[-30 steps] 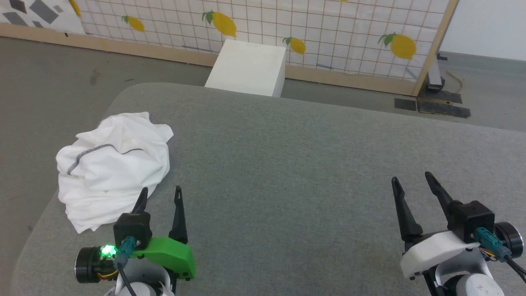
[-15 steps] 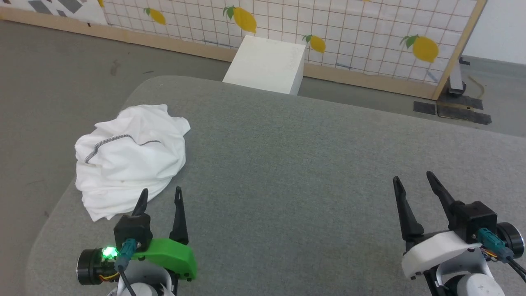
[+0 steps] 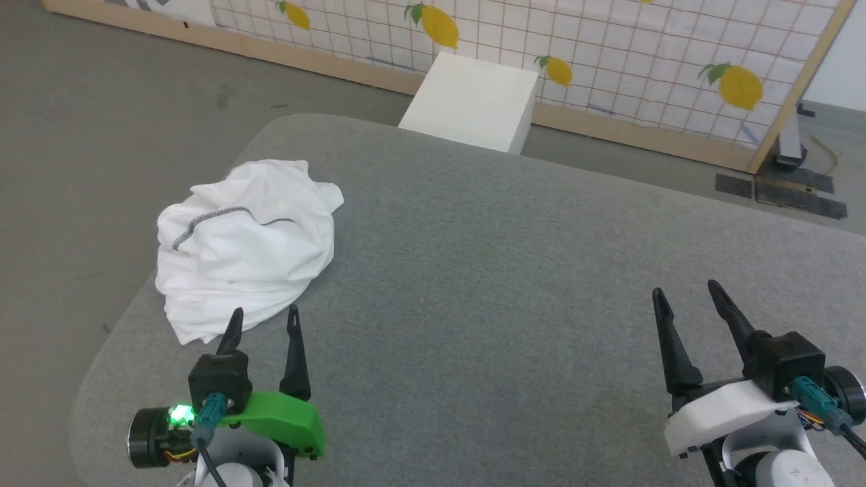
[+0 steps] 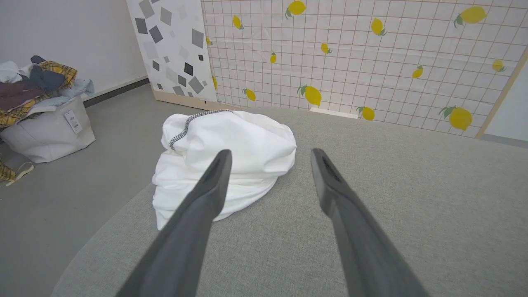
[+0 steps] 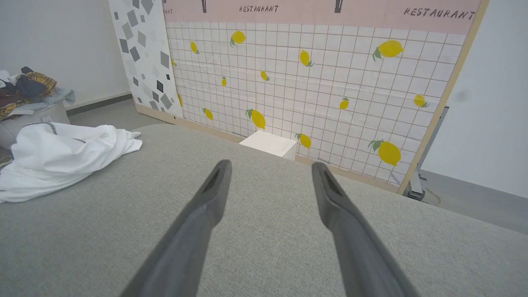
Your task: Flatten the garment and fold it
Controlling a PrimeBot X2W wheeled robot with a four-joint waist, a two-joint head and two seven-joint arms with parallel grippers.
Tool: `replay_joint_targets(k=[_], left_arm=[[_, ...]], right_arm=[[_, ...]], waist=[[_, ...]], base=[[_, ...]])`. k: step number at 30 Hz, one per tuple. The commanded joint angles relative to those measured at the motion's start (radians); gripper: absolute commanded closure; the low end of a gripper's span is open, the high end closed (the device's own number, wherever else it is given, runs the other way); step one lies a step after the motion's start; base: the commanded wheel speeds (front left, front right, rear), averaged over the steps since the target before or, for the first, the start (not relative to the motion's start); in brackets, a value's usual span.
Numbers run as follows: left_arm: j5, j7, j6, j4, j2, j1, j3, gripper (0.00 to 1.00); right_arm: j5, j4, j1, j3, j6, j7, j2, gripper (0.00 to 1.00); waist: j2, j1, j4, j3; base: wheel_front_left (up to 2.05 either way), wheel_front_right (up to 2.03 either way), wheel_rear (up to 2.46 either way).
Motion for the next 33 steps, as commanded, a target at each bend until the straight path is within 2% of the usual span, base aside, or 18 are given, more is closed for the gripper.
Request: replay_joint_targets(k=[1,33], left_arm=[[-0.014,-0.010,0.011,0.005,0.005,-0.018,-0.006,0.00],[-0.060,-0.075,0.074,0.027,0.024,-0.019,-0.027,0.00]], right_arm=[[0.010,0.003,-0.008,-0.003,-0.001,-0.010,0.000,0.00],[0.014,-0.004,-0.014,0.000,-0.001,-0.034,0.000,0.00]], waist=[[0.0000,0.0000,0.014,0.002],[0.0000,-0.0001,0.158,0.020]], base=[[0.00,0.00,0.00],[0.00,0.00,0.00]])
